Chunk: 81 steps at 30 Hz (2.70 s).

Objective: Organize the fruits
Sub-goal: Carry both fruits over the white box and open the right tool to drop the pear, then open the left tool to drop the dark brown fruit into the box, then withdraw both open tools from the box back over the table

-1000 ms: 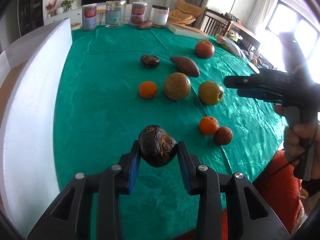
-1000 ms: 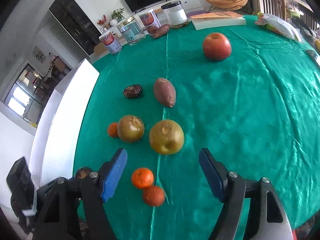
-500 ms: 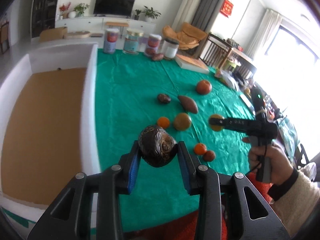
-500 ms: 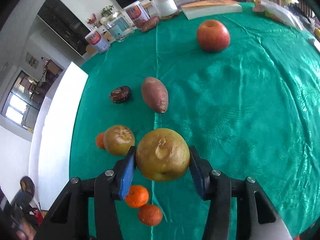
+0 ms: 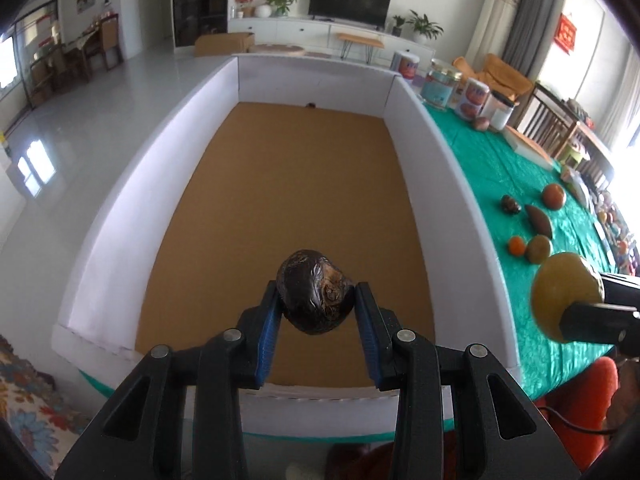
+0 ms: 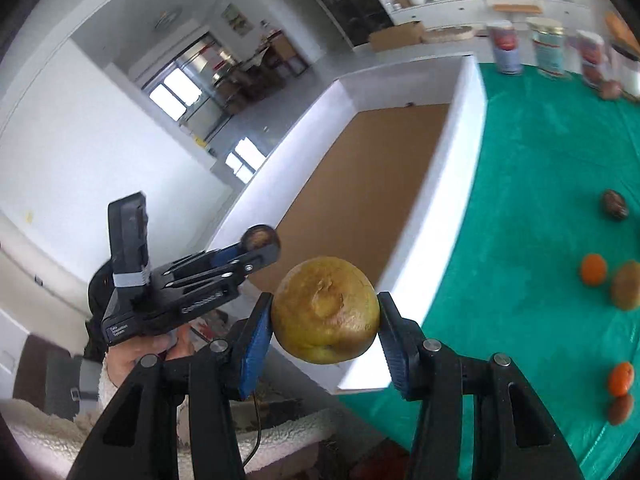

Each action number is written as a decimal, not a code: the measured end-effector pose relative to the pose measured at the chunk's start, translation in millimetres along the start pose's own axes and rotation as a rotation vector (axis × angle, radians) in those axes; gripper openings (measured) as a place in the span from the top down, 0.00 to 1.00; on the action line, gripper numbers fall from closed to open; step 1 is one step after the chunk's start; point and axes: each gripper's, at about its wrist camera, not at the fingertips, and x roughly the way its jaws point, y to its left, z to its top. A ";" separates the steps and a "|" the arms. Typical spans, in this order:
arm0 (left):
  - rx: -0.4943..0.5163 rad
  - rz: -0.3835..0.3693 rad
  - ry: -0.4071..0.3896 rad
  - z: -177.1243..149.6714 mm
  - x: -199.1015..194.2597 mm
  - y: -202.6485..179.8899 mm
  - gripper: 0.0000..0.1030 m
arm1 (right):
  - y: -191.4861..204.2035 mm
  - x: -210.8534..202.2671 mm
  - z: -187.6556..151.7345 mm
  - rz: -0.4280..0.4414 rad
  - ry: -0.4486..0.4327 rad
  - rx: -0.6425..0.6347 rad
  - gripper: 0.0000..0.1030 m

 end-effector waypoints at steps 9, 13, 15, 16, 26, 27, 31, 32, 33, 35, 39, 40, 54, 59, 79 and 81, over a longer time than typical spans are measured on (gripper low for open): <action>-0.003 0.012 0.025 -7.0 21.6 5.0 0.54 | 23.5 54.8 0.9 -0.130 0.066 -0.106 0.45; -0.031 0.022 -0.020 -6.3 11.0 9.4 0.28 | 5.8 10.7 4.4 -0.126 -0.038 -0.052 0.36; -0.028 0.045 -0.049 -7.1 4.2 5.9 0.21 | -7.7 -21.3 2.9 -0.161 -0.117 -0.036 0.36; -0.023 0.050 -0.058 -8.0 1.3 1.8 0.20 | -17.9 -36.6 -0.4 -0.194 -0.153 -0.029 0.34; 0.234 -0.037 -0.305 -1.3 -32.0 -111.8 0.05 | -122.8 -117.9 -152.1 -0.597 -0.234 0.224 0.23; 0.272 -0.037 -0.314 -1.2 -26.2 -123.4 0.05 | -128.9 -125.7 -166.3 -0.606 -0.250 0.268 0.23; 0.392 0.068 -0.247 -5.5 11.0 -156.5 0.06 | -147.0 -149.7 -196.1 -0.616 -0.290 0.370 0.23; 0.411 0.094 -0.241 -8.0 14.3 -160.6 0.06 | -147.2 -154.4 -197.9 -0.629 -0.300 0.363 0.23; 0.422 0.109 -0.246 -11.3 13.6 -163.6 0.06 | -147.6 -159.4 -198.7 -0.645 -0.316 0.353 0.23; 0.423 0.111 -0.253 -14.4 9.2 -166.4 0.06 | -152.5 -165.3 -199.5 -0.674 -0.350 0.338 0.22; 0.411 0.150 -0.228 -20.5 6.9 -162.7 0.06 | -162.4 -168.5 -203.3 -0.694 -0.375 0.330 0.19; 0.404 0.156 -0.217 -21.9 7.6 -160.6 0.06 | -164.6 -168.9 -205.0 -0.695 -0.376 0.330 0.19; 0.231 -0.149 -0.351 -46.5 -37.3 -215.4 0.01 | -192.4 -197.5 -226.6 -0.838 -0.468 0.407 0.06; 0.149 -0.147 -0.154 -72.6 27.7 -230.6 0.01 | -194.1 -191.0 -227.2 -0.841 -0.435 0.400 0.06; 0.273 -0.049 -0.050 -101.4 87.7 -232.2 0.00 | -220.1 -166.3 -229.2 -0.843 -0.308 0.463 0.06; 0.273 -0.049 -0.057 -101.8 87.7 -232.9 0.00 | -223.7 -164.4 -229.8 -0.857 -0.293 0.478 0.06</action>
